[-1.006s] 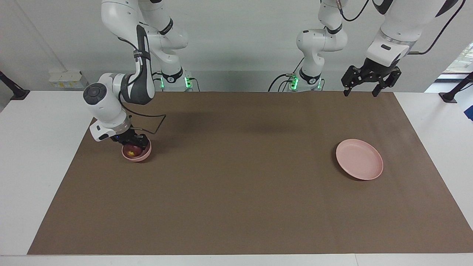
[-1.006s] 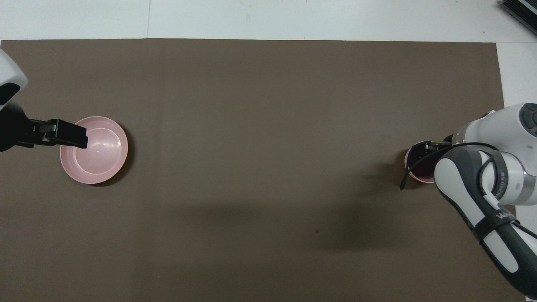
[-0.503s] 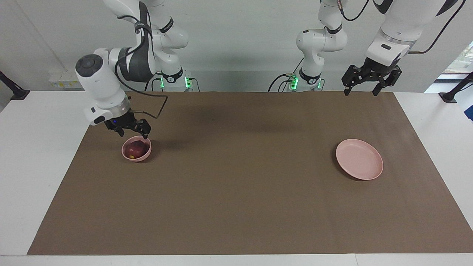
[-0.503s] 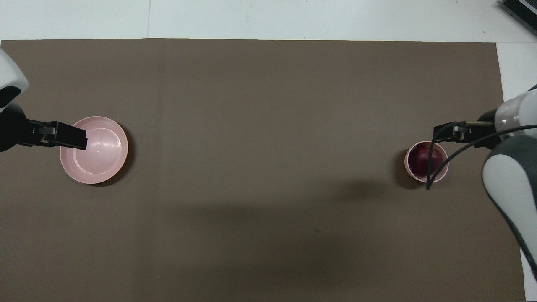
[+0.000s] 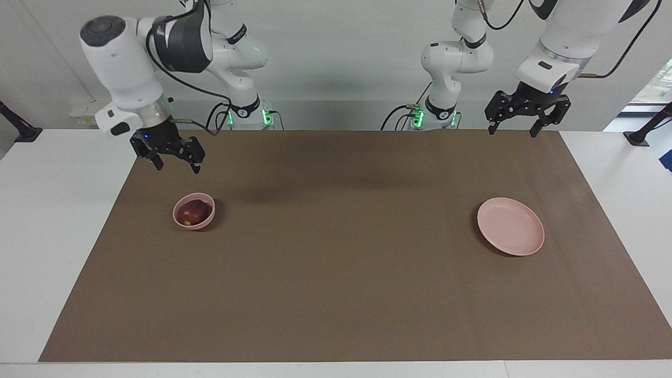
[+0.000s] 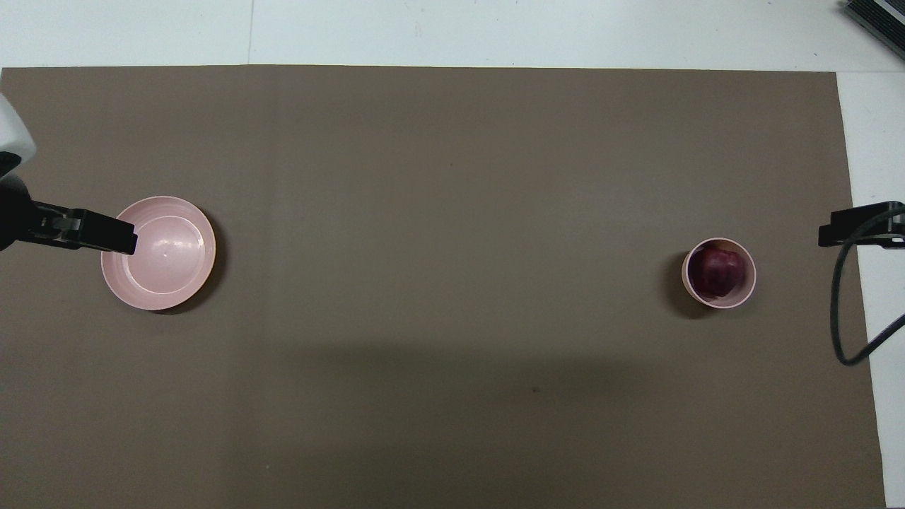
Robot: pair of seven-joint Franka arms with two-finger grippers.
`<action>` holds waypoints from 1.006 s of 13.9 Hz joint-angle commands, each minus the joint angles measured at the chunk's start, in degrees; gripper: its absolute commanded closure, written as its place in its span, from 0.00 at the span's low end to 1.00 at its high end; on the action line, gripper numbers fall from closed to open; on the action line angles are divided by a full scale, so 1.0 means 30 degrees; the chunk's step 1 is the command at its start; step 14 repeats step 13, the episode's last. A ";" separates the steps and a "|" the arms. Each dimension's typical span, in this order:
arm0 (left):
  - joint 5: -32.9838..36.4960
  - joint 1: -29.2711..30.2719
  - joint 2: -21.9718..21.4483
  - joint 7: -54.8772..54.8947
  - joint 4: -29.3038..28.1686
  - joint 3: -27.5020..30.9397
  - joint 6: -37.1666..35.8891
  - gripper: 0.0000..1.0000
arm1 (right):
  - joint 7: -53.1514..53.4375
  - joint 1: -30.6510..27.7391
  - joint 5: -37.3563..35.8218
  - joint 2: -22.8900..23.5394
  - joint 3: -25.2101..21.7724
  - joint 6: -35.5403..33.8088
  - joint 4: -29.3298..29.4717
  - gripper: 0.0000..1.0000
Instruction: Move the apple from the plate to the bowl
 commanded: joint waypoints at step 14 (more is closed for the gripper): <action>0.0354 0.0137 -0.0192 0.0325 -0.0065 0.0001 0.0575 0.00 | -0.0245 -0.0022 0.0450 -0.0811 0.0057 -0.0327 -0.1504 0.00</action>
